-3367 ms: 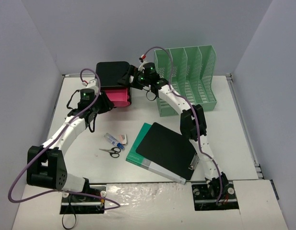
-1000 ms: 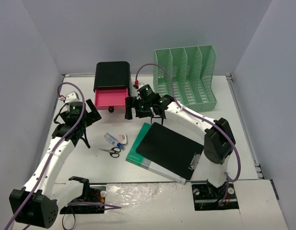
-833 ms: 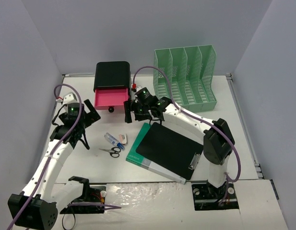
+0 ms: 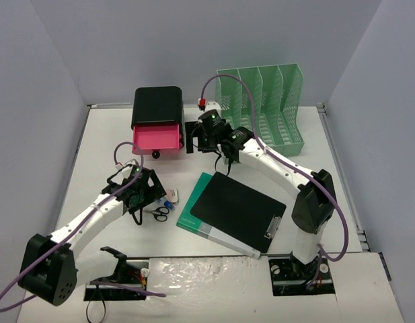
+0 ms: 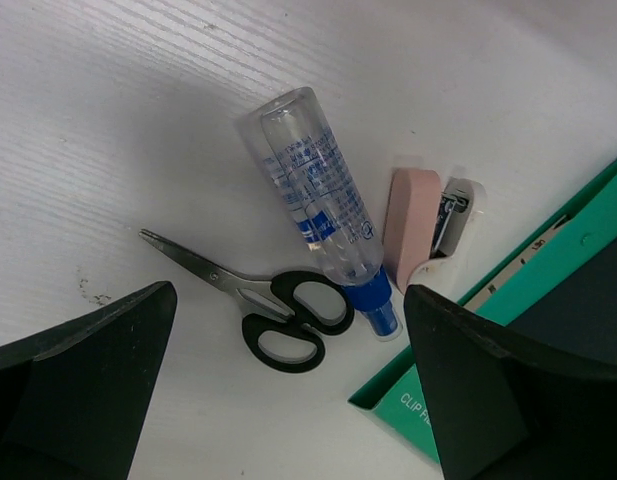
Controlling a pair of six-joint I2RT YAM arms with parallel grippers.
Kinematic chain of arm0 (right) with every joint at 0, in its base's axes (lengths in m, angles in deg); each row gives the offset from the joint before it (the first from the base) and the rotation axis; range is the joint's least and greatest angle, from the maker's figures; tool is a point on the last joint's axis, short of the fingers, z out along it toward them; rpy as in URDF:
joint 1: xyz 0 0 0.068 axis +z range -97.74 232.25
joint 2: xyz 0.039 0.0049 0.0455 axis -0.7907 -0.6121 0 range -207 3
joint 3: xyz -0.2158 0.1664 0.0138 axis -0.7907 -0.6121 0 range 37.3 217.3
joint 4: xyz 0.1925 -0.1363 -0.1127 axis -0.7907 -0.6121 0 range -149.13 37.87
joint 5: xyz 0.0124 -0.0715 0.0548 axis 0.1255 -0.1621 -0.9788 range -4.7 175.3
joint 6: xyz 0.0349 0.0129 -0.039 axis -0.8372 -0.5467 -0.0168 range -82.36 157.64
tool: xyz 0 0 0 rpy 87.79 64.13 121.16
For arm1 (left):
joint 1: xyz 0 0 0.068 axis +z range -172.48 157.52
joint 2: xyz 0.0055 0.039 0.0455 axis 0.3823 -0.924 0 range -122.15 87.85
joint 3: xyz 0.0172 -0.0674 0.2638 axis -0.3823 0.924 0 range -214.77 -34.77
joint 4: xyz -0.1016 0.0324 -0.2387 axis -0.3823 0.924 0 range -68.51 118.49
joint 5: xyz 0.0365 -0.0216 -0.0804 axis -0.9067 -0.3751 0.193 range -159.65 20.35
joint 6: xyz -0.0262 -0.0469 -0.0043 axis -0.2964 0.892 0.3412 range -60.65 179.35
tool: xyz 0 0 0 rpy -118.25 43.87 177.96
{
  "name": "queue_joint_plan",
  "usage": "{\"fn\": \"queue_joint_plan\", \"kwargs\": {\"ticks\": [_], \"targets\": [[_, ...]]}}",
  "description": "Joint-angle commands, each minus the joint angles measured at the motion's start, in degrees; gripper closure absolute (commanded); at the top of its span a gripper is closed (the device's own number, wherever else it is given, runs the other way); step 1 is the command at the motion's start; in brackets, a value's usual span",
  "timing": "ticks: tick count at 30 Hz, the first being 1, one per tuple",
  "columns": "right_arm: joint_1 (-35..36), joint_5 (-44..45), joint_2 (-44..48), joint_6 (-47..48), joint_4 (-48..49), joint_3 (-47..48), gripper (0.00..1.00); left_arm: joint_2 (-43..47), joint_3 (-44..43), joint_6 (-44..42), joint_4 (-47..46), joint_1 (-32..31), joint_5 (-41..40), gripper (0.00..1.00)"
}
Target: Organize the desk
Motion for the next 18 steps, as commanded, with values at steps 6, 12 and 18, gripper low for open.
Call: {"fn": "queue_joint_plan", "kwargs": {"ticks": [6, 12, 18], "targets": [[-2.65, 0.36, 6.60, 1.31, 1.44, -0.31, 0.12, -3.65, -2.83, 0.26, -7.08, -0.36, -4.88, 0.10], [-3.43, -0.21, 7.57, 1.48, 1.44, -1.84, 0.12, -6.47, -3.36, 0.22, -9.75, -0.36, -5.44, 0.25], [-4.39, -0.71, 8.07, 1.95, 1.36, -1.78, 0.12, -7.82, -2.34, 0.96, -11.54, -1.16, -5.89, 0.31]]}}
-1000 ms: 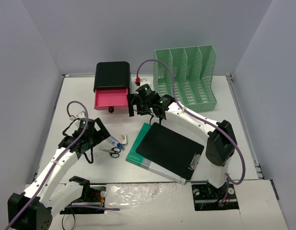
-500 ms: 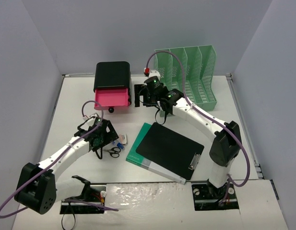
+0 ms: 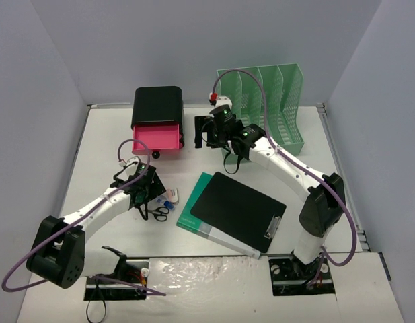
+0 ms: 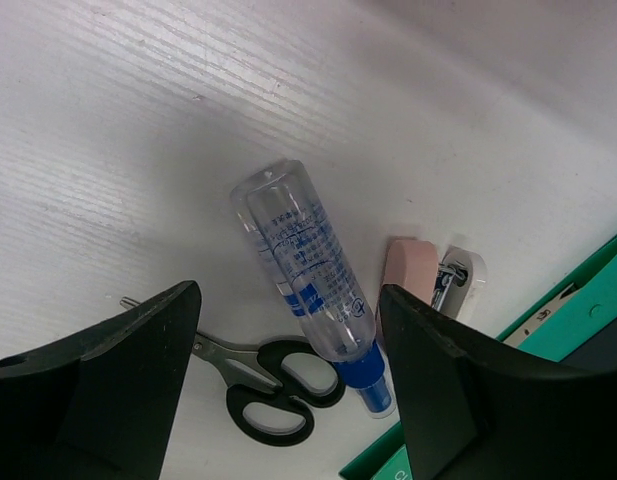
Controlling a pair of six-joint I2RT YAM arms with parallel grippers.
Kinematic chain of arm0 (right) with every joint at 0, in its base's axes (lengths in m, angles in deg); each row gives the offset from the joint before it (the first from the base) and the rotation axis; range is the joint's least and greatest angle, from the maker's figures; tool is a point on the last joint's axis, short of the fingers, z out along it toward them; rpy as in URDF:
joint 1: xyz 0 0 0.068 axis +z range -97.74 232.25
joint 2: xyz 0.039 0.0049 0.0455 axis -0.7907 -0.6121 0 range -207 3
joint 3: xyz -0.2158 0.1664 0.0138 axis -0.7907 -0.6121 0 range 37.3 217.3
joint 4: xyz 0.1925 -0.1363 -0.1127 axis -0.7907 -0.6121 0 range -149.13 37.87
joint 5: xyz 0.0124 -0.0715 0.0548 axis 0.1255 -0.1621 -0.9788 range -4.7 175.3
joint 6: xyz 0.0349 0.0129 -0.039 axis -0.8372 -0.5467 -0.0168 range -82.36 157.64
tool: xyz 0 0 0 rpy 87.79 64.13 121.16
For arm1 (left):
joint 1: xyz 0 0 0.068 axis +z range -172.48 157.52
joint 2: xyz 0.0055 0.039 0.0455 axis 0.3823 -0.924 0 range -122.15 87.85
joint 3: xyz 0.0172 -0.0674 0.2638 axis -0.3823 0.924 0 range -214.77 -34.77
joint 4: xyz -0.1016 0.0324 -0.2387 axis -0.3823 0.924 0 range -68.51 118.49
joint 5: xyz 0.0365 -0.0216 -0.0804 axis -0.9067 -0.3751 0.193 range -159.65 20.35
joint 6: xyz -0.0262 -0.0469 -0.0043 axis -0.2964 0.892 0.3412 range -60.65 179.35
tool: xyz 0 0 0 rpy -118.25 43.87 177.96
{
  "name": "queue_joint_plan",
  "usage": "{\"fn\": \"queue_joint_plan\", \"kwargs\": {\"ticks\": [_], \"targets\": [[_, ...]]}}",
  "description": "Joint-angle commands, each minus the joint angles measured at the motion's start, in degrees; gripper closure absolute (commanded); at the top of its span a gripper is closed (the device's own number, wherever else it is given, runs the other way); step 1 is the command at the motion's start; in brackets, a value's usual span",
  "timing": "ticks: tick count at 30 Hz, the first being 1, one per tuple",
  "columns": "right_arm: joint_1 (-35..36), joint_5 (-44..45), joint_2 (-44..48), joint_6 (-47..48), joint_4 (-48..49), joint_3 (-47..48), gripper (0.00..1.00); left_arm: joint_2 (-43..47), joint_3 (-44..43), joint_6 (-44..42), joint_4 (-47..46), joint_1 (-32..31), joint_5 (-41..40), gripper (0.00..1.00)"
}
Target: Organize the desk
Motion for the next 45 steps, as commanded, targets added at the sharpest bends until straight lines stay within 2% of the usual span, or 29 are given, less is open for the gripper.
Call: {"fn": "queue_joint_plan", "kwargs": {"ticks": [1, 14, 17, 27, 30, 34, 37, 42, 45], "targets": [[-1.01, -0.29, 4.18, 0.78, 1.40, 0.24, 0.12, -0.07, -2.18, 0.98, -3.55, -1.04, -2.02, 0.32], [-1.29, -0.57, 4.53, 0.95, 1.48, -0.29, 0.12, -1.67, 0.74, 2.20, -6.14, -5.16, -5.19, 0.46], [-1.47, -0.79, 4.62, 1.01, 1.49, -0.43, 0.12, -1.87, 0.98, 3.14, -5.64, -6.30, -6.25, 0.52], [-1.47, -1.09, 5.06, 1.05, 1.49, -1.34, 0.12, -2.12, 2.60, 4.50, -6.13, -7.49, -7.06, 0.54], [-1.47, -1.11, 5.34, 1.13, 1.48, -1.43, 0.12, -2.42, 2.51, 4.51, -6.62, -7.57, -6.92, 0.60], [-1.47, -1.34, 5.59, 1.13, 1.40, -1.51, 0.12, -2.72, 2.59, 4.57, -7.34, -7.51, -6.46, 0.73], [-1.47, -1.53, 5.91, 1.06, 1.40, -1.82, 0.12, -2.82, 2.82, 4.50, -7.82, -7.49, -6.06, 0.77], [-1.47, -1.45, 6.53, 1.13, 1.47, -2.63, 0.12, -2.05, 3.18, 4.25, -8.14, -7.57, -5.67, 0.98], [-1.51, -1.35, 6.73, 1.10, 1.49, -2.87, 0.12, -0.49, 3.69, 4.49, -7.30, -7.83, -6.31, 1.00]]}}
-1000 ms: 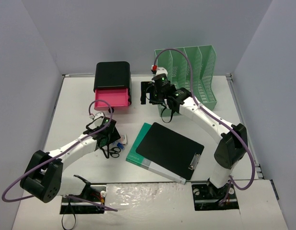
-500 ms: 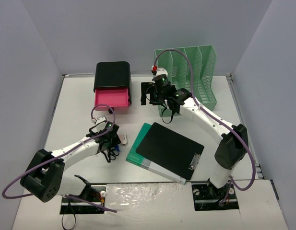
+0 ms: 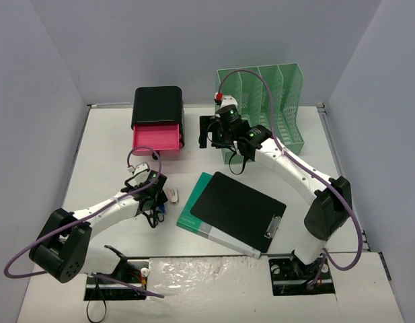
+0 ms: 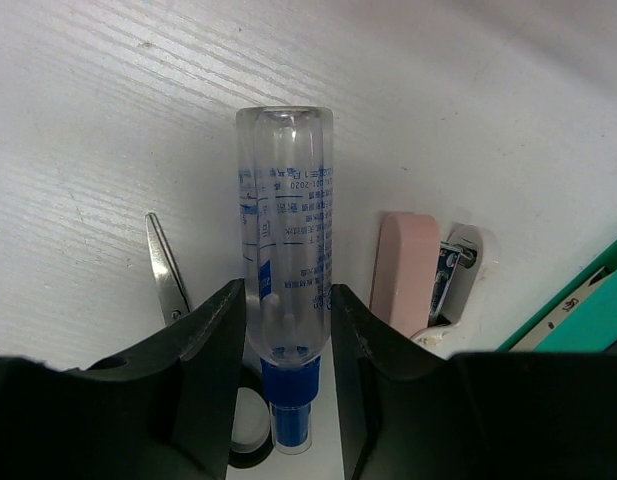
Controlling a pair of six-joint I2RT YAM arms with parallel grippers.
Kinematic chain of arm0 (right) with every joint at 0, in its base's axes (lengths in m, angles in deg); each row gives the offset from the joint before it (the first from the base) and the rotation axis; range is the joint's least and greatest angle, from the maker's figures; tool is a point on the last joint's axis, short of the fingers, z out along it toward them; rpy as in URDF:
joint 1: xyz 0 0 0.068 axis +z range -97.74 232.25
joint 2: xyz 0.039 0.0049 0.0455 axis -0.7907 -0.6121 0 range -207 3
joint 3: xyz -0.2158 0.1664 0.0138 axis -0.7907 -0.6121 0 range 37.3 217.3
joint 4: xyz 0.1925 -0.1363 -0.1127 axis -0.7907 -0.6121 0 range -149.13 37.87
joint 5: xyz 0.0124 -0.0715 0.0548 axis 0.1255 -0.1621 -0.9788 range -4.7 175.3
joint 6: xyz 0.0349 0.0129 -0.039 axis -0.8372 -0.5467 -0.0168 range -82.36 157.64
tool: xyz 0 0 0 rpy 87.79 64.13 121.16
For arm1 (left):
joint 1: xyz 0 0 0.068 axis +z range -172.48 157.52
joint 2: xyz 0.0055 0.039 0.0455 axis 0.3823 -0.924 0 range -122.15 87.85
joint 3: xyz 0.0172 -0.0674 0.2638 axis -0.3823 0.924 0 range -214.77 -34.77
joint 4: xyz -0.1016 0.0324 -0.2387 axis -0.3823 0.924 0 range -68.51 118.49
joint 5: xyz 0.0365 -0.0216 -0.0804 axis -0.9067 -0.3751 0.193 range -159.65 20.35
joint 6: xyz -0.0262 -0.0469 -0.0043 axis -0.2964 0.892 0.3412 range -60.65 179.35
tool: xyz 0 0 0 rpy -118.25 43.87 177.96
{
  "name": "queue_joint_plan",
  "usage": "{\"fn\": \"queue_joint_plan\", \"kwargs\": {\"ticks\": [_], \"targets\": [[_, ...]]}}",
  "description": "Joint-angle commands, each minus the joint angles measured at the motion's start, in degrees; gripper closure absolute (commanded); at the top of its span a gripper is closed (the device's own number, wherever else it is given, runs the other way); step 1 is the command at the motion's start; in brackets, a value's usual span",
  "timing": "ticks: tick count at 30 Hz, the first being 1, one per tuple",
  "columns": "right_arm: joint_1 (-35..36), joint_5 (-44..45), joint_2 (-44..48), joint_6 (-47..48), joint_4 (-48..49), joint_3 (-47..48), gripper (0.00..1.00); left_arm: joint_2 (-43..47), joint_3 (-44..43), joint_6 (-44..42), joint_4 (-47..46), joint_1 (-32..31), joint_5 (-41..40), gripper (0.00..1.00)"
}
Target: Organize the desk
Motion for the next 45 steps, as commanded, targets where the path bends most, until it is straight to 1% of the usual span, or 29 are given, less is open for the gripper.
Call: {"fn": "queue_joint_plan", "kwargs": {"ticks": [1, 8, 11, 18, 23, 28, 33, 38, 45], "targets": [[-0.28, -0.01, 3.78, 0.77, 1.49, -0.36, 0.12, 2.95, -0.34, 0.53, -0.57, -0.64, -1.63, 1.00], [-0.03, -0.02, 4.03, 0.76, 1.57, -0.88, 0.12, 10.06, -1.20, -0.75, 4.22, -1.51, -4.88, 1.00], [-0.09, -0.03, 4.04, 0.77, 1.56, -0.89, 0.12, 13.47, -2.06, -1.31, 7.43, -1.60, -5.57, 1.00], [0.07, -0.10, 4.00, 0.94, 1.55, -0.78, 0.12, 17.03, -5.31, -0.31, 16.81, -1.63, -6.58, 1.00], [0.32, -0.01, 3.69, 0.95, 1.57, -0.46, 0.12, 23.16, -5.93, -0.15, 20.71, -1.69, -9.30, 1.00], [0.86, 0.16, 3.26, 0.94, 1.58, -0.28, 0.12, 25.84, -11.13, -2.52, 24.45, -1.78, -12.17, 1.00], [1.00, 0.55, 3.34, 0.98, 1.49, -0.19, 0.13, 22.86, -17.98, -7.08, 23.68, -1.69, -12.15, 1.00], [1.03, 0.95, 3.40, 0.97, 1.55, -0.10, 0.12, 18.14, -23.36, -10.56, 20.24, -1.52, -10.27, 1.00], [0.95, 1.50, 4.63, 0.68, 1.50, -0.83, 0.12, 7.24, -30.90, -13.27, 14.68, 0.15, -5.84, 1.00]]}}
